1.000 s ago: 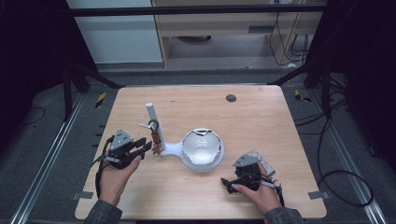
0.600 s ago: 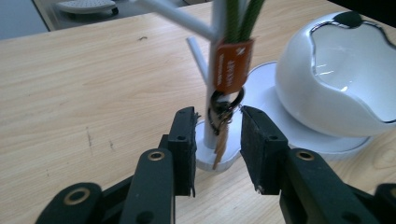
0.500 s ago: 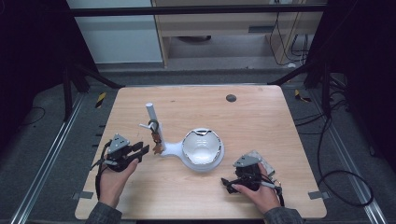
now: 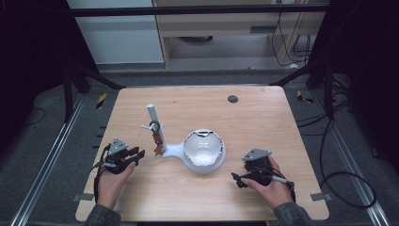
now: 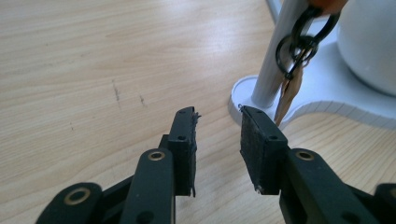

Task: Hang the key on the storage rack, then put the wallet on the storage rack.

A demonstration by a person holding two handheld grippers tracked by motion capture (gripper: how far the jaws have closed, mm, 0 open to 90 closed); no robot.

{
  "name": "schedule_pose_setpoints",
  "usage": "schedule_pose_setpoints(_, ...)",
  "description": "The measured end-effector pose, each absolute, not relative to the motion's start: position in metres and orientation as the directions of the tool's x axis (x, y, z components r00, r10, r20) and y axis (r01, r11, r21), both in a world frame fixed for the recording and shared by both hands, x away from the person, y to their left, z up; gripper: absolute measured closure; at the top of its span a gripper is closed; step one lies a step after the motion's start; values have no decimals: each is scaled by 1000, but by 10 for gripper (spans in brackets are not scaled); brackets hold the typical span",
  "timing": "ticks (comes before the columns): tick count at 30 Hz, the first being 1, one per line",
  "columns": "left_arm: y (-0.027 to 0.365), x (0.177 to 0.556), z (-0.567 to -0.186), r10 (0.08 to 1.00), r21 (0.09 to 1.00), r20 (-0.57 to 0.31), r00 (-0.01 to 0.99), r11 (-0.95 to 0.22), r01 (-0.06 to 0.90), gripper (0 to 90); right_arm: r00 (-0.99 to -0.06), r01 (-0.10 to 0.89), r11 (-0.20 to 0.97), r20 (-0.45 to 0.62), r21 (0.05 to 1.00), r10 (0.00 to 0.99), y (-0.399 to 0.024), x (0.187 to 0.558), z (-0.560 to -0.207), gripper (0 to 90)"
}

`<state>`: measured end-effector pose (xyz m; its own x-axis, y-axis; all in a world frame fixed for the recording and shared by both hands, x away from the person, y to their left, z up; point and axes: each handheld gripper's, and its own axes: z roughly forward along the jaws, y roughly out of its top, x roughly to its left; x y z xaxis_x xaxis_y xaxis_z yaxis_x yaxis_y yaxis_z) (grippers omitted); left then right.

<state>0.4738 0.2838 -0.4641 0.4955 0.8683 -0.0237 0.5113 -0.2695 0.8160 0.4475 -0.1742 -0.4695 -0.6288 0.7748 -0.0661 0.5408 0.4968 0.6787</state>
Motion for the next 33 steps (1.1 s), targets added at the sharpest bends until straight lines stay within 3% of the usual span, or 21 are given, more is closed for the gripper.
schedule_pose_setpoints(11, 285, 479, -479, 874, 762, 18, 486, -326, 559, 632, -579, 632, 489, -53, 602, 813, -208, 467, -438, 121)
schedule_pose_setpoints(16, 286, 482, -484, 888, 747, 38, 458, -330, 578, 499, -553, 667, 477, -49, 573, 832, -226, 468, -431, 131)
schedule_pose_setpoints(24, 287, 489, -498, 905, 705, 26, 424, -317, 634, 107, -543, 695, 461, -17, 551, 839, -232, 467, -435, 91)
schedule_pose_setpoints(33, 287, 491, -505, 907, 698, 24, 421, -317, 643, 49, -516, 745, 428, 36, 511, 856, -235, 474, -450, 85)
